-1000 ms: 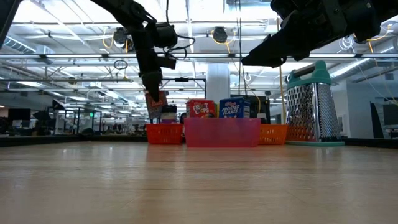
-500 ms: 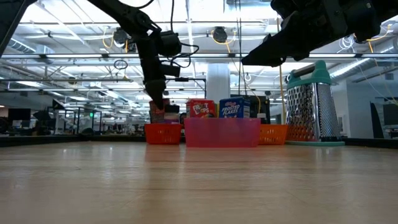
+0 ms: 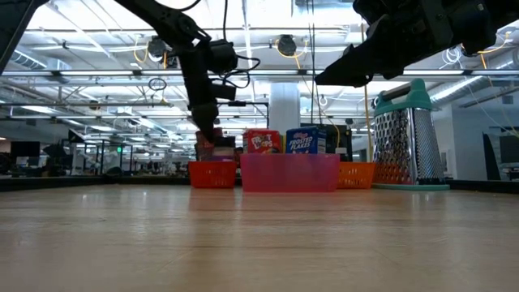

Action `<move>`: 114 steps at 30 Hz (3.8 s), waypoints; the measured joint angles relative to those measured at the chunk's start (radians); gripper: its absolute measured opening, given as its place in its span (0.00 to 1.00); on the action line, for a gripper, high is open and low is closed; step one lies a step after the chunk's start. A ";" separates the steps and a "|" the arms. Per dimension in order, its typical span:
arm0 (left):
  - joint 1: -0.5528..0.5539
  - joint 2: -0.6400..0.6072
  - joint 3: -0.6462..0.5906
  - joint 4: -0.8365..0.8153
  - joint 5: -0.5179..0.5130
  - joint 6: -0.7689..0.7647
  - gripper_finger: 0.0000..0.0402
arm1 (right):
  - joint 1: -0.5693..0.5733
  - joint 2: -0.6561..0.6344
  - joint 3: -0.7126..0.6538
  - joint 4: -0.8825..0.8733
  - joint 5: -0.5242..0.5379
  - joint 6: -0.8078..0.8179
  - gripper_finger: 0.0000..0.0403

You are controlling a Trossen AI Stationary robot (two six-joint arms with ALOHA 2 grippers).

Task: Pick & Place Kitchen Items
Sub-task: Put the red seasoning can into the red bin, then put the yellow food coloring bottle into the orange bin

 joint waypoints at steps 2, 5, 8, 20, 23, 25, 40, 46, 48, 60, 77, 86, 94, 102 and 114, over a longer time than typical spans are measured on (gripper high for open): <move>-0.004 0.000 0.000 0.009 -0.037 -0.020 0.61 | 0.000 0.000 0.000 0.000 0.000 0.000 0.53; -0.006 0.000 0.000 0.008 -0.105 -0.050 0.67 | 0.000 0.000 0.000 0.000 0.000 0.000 0.53; -0.005 0.000 0.000 0.006 -0.104 -0.072 0.71 | 0.000 0.000 0.000 0.000 0.000 0.000 0.53; -0.018 0.000 0.000 0.036 -0.060 -0.069 0.74 | 0.000 0.000 0.000 -0.001 0.000 0.000 0.53; -0.027 0.000 0.000 0.027 -0.097 -0.031 0.74 | 0.000 0.000 0.000 0.000 0.000 0.000 0.53; -0.032 -0.008 0.000 0.008 -0.134 -0.034 0.74 | 0.000 0.000 0.000 0.000 0.000 0.000 0.53; -0.145 -0.285 0.000 -0.300 0.233 -0.420 0.74 | 0.000 0.000 0.000 -0.020 0.000 0.000 0.53; -0.304 -0.364 0.000 -0.362 0.301 -0.514 0.74 | 0.000 0.000 0.000 -0.014 0.000 0.029 0.53; -0.373 -0.380 0.000 -0.388 0.300 -0.547 0.74 | 0.000 0.000 0.000 -0.014 0.000 0.031 0.53; -0.853 -0.382 -0.021 -0.278 0.177 -0.719 0.74 | 0.000 0.000 0.000 -0.014 0.000 0.102 0.53; -1.294 -0.382 -0.321 0.067 -0.121 -1.031 0.74 | 0.000 0.000 0.000 0.043 -0.004 0.132 0.53; -1.445 -0.382 -0.398 0.154 -0.217 -1.137 0.74 | 0.000 0.000 0.000 0.063 -0.004 0.174 0.53; -1.536 -0.382 -0.499 0.298 -0.285 -1.204 0.74 | 0.000 0.000 0.000 0.062 -0.004 0.184 0.53; -1.555 -0.382 -0.646 0.524 -0.279 -1.246 0.74 | 0.000 0.000 0.000 0.089 -0.001 0.184 0.53; -1.552 -0.331 -0.819 0.863 -0.277 -1.255 0.74 | 0.000 0.000 0.000 0.092 0.000 0.184 0.53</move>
